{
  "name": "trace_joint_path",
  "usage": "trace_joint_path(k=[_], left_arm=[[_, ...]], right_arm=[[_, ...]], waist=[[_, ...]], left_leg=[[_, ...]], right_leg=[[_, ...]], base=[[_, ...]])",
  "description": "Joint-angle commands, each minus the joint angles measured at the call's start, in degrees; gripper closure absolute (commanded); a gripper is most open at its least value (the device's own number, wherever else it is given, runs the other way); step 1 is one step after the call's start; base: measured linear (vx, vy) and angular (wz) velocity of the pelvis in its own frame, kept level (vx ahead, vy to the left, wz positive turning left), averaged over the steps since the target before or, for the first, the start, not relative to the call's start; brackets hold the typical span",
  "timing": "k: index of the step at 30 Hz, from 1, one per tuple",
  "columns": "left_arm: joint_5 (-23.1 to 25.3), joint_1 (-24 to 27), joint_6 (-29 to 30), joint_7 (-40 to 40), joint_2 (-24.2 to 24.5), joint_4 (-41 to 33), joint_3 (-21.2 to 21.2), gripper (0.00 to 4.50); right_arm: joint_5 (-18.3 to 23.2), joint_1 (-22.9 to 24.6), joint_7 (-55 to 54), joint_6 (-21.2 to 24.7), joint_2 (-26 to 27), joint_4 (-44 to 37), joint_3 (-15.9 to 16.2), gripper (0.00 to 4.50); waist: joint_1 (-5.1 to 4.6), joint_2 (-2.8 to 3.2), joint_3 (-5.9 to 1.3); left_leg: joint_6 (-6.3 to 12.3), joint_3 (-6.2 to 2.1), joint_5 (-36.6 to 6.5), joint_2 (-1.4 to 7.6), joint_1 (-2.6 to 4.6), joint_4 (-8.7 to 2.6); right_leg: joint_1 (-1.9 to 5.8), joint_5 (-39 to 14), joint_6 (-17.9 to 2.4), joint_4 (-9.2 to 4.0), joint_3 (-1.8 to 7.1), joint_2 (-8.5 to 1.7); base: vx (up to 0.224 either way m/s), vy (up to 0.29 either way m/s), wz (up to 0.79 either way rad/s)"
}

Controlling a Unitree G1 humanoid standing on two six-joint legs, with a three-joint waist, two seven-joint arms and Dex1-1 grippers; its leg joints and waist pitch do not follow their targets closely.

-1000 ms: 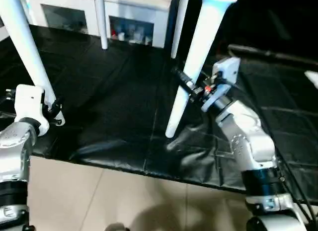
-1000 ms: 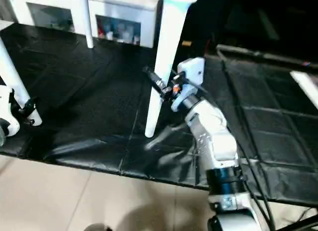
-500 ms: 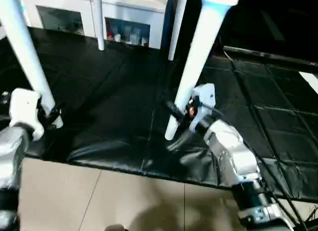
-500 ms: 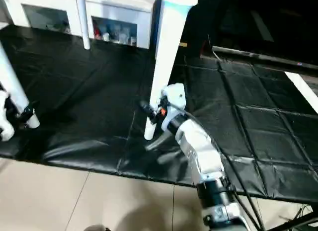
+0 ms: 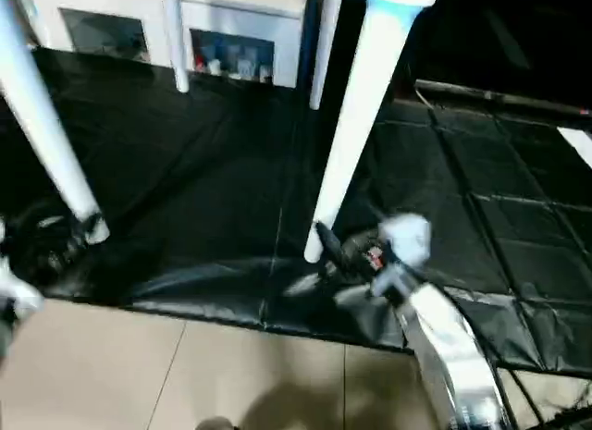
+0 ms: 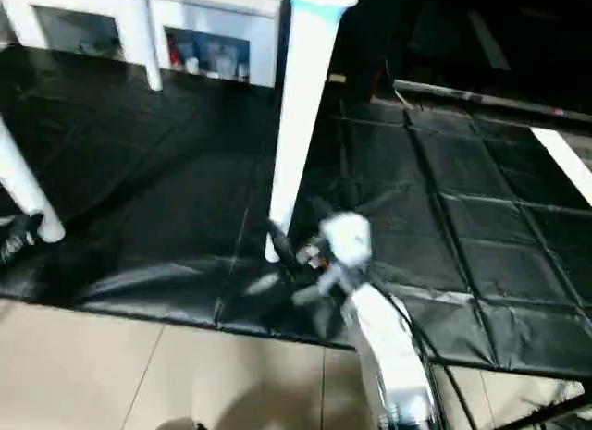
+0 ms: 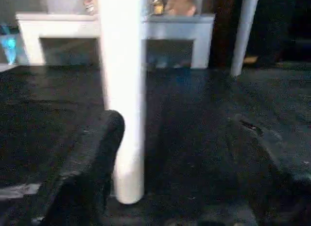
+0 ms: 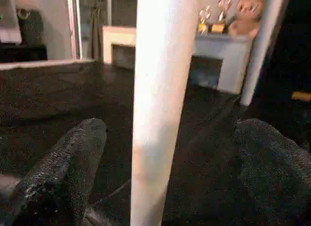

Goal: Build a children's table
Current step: Flip table

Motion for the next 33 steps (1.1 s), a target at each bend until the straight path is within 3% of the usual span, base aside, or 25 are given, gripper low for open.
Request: trace_joint_path(k=[1,7,10,11,12,14,15,16,17,18,19,20,21,22,23,24,25,26,27,28,29,30,31,32,33], left_arm=[[-1.06,2.68,2.94,2.29,-2.22,-7.81,-3.3,0.4],[6.26,0.42,4.99,9.23,-6.69,-7.78,-11.0,0.17],[10.6,-1.61,6.02,11.92,-8.13,-3.6,-15.08,0.17],[10.6,-1.61,6.02,11.92,-8.13,-3.6,-15.08,0.17],[10.97,-1.59,6.28,12.45,-8.49,-3.5,-15.65,0.17],[10.94,-1.31,6.68,13.26,-9.38,-3.47,-16.53,0.17],[11.47,-1.07,7.61,14.57,-9.96,-3.22,-17.05,0.17],[12.11,-0.87,8.48,15.77,-10.48,-3.24,-17.52,0.17],[12.94,-0.19,10.12,16.92,-10.75,-3.5,-18.13,0.17],[13.69,0.35,9.27,16.9,-10.97,-3.77,-18.8,0.17],[13.82,0.36,9.0,16.92,-11.03,-3.98,-18.86,0.17],[13.82,0.36,9.0,16.92,-11.03,-3.98,-18.86,0.17],[13.79,0.26,9.18,17.31,-11.39,-4.3,-18.75,0.17],[13.56,0.23,9.72,17.97,-11.88,-4.55,-18.31,0.17],[13.56,0.23,9.72,17.97,-11.88,-4.55,-18.31,0.17],[13.88,0.37,9.62,18.38,-11.97,-4.81,-18.32,0.17],[14.05,0.64,9.44,18.58,-11.98,-5.04,-18.25,0.17],[14.17,0.82,9.42,18.88,-11.99,-5.3,-18.36,0.17],[15.0,1.01,9.35,19.56,-11.79,-5.44,-18.6,0.17],[16.25,1.05,9.2,20.36,-11.47,-5.52,-18.96,0.17],[16.71,1.0,9.08,20.57,-11.32,-5.53,-19.09,0.17],[16.97,0.74,8.87,20.82,-11.27,-5.42,-19.0,0.17],[16.67,0.36,8.82,21.22,-11.55,-5.24,-18.53,0.17],[16.23,-0.14,8.84,21.87,-11.98,-4.99,-17.8,0.17],[15.92,-0.47,8.86,22.34,-12.27,-4.82,-17.3,0.17]], right_arm=[[0.37,4.87,-1.78,-1.19,-0.45,-6.52,-1.64,0.0],[0.2,10.75,-7.48,6.27,0.24,-10.44,-4.46,0.0],[-1.7,8.05,-12.21,16.06,-0.14,-9.01,-6.05,0.0],[-1.7,8.05,-12.21,16.06,-0.14,-9.01,-6.05,0.0],[-3.25,7.36,-12.85,17.33,-0.82,-8.36,-5.96,0.0],[-4.3,6.52,-13.66,19.37,-1.8,-6.73,-6.41,0.0],[-2.98,6.35,-11.31,17.23,-2.7,-5.77,-6.15,0.0],[-1.96,6.39,-9.67,15.87,-3.42,-5.51,-5.89,0.0],[-1.85,6.63,-7.75,13.79,-4.43,-5.47,-5.11,0.0],[-1.69,6.74,-7.36,14.97,-4.7,-6.06,-5.08,0.0],[-1.96,6.51,-7.22,15.6,-4.91,-6.21,-4.84,0.0],[-1.96,6.51,-7.22,15.6,-4.91,-6.21,-4.84,0.0],[-2.41,6.21,-7.23,16.57,-5.26,-6.62,-4.4,0.0],[-1.97,6.1,-7.27,17.05,-5.02,-7.19,-4.34,0.0],[-1.97,6.1,-7.27,17.05,-5.02,-7.19,-4.34,0.0],[-1.59,6.05,-7.34,17.59,-4.84,-7.46,-4.46,0.0],[-1.57,6.01,-7.7,17.96,-4.61,-7.54,-4.56,0.0],[-1.58,5.94,-7.86,18.14,-4.55,-7.47,-4.69,0.0],[-1.75,5.92,-7.96,17.79,-4.69,-7.23,-4.69,0.0],[-1.7,6.02,-8.3,17.31,-4.6,-7.1,-4.95,0.0],[-1.54,6.11,-8.57,17.27,-4.4,-7.17,-5.19,0.0],[-1.28,6.24,-8.74,17.43,-4.21,-7.4,-5.43,0.0],[-0.92,6.43,-8.62,17.75,-4.16,-7.75,-5.49,0.0],[-0.81,6.63,-8.46,18.21,-4.29,-8.14,-5.37,0.0],[-0.75,6.76,-8.36,18.54,-4.37,-8.41,-5.29,0.0]], waist=[[-0.11,2.32,-1.85],[-0.97,2.96,-1.05],[-2.79,3.19,-0.79],[-2.79,3.19,-0.79],[-3.5,3.46,-0.74],[-4.0,3.66,-0.65],[-3.91,3.4,-0.41],[-3.01,3.5,-0.29],[-2.24,2.26,-0.45],[-3.48,-0.68,0.72],[-4.78,-0.47,1.49],[-3.96,0.51,0.68],[-4.07,-0.18,0.27],[-4.16,1.9,0.27],[-4.88,2.13,-0.53],[-5.42,3.23,-0.09],[-5.64,3.49,1.21],[-2.56,3.54,1.78],[-1.12,2.77,1.66],[-0.51,0.12,0.36],[-1.86,-2.79,0.08],[-1.67,-2.0,0.44],[-0.46,-1.2,-0.31],[-0.27,0.36,-0.69],[-0.47,0.79,-0.7]], left_leg=[[-5.71,-2.58,-40.02,3.5,2.55,-5.47],[-6.3,-3.19,-43.56,3.09,3.04,-5.69],[-6.85,-3.99,-44.35,2.65,2.6,-6.14],[-6.85,-3.99,-44.35,2.65,2.6,-6.14],[-7.09,-4.22,-46.31,2.84,2.24,-6.86],[-7.67,-4.07,-50.45,3.61,0.25,-9.5],[-7.48,-3.32,-51.37,3.68,-0.6,-10.62],[-7.47,-1.39,-52.6,3.81,-1.43,-11.97],[-6.06,0.23,-48.93,3.38,-1.08,-11.17],[-4.66,-0.09,-33.57,-0.56,9.44,5.79],[-2.66,-3.16,-20.44,-2.16,8.83,9.85],[-1.55,-6.0,-12.58,-1.19,2.32,5.96],[-2.37,-5.69,-16.69,0.3,2.22,2.01],[-2.83,-5.79,-30.24,1.96,3.98,-2.38],[-2.08,-6.12,-35.93,3.01,5.01,-3.58],[-1.86,-6.34,-42.29,4.33,4.25,-5.79],[-1.26,-6.32,-50.64,5.84,1.34,-9.9],[-0.97,-3.96,-59.8,6.53,-2.47,-12.42],[0.42,-3.0,-59.27,6.51,-2.76,-12.28],[-1.17,-1.35,-44.76,3.94,2.65,-6.83],[-2.7,-1.5,-34.58,1.62,6.79,-0.05],[-1.17,-3.12,-13.61,-0.05,5.41,5.45],[-1.3,-3.97,-7.88,1.31,3.32,2.76],[-3.17,-3.61,-12.5,2.34,3.76,-1.02],[-3.89,-3.45,-16.57,2.81,3.82,-2.07]], right_leg=[[-0.34,-28.97,-5.01,-6.46,2.68,-3.49],[-0.45,-35.09,-2.41,-7.8,2.11,-2.71],[1.01,-39.42,-0.83,-8.37,0.49,-2.57],[1.01,-39.42,-0.83,-8.37,0.49,-2.57],[1.91,-37.87,-1.06,-8.13,-0.41,-2.31],[3.95,-31.32,-2.77,-4.5,-0.67,-1.6],[4.21,-31.72,-2.8,-3.33,-0.81,-0.99],[4.3,-31.37,-3.34,-0.16,-0.54,-0.07],[3.44,-35.15,-2.29,0.76,1.0,0.07],[-8.5,-61.63,0.68,-14.69,1.44,-5.6],[-8.12,-66.18,-0.58,-15.79,2.62,-9.14],[1.55,-57.2,-1.61,-11.57,3.26,-10.37],[2.72,-50.99,-1.57,-9.68,0.78,-8.02],[1.31,-32.72,-3.35,-6.85,-1.21,-2.16],[1.7,-24.67,-4.12,-6.13,-1.18,-1.54],[3.14,-12.64,-6.44,-4.64,-1.77,-1.34],[5.76,-9.35,-5.52,-1.11,-3.31,-0.56],[7.47,-5.72,-4.15,6.34,-3.07,0.03],[7.41,-7.84,-3.09,7.96,-1.64,0.1],[3.35,-32.04,0.13,3.61,3.28,-1.58],[-1.13,-48.0,2.54,-3.51,4.07,-3.06],[-2.0,-66.58,1.36,-10.06,6.65,-7.32],[1.17,-56.56,-0.77,-8.04,6.88,-7.6],[0.69,-41.08,-3.19,-5.22,4.16,-4.01],[0.64,-34.36,-4.3,-4.5,3.58,-2.95]], base=[[0.0,0.0,0.0],[-0.009,0.003,0.0],[-0.066,0.02,-0.14],[-0.066,0.029,-0.16],[-0.066,0.029,-0.16],[-0.048,0.008,-0.08],[-0.096,0.015,-0.16],[-0.111,-0.027,-0.03],[0.0,-0.081,0.16],[0.0,-0.081,0.16],[0.069,-0.033,-0.09],[0.074,0.064,-0.36],[0.074,0.064,-0.36],[0.0,0.0,0.0],[-0.105,-0.011,0.21],[-0.105,-0.011,0.21],[-0.134,0.003,0.02],[-0.103,-0.035,0.1],[-0.103,-0.035,0.1],[0.025,-0.117,0.19],[0.028,-0.134,0.06],[0.028,-0.134,0.06],[-0.023,-0.072,0.03],[0.0,0.0,0.0],[0.0,0.0,0.0]])
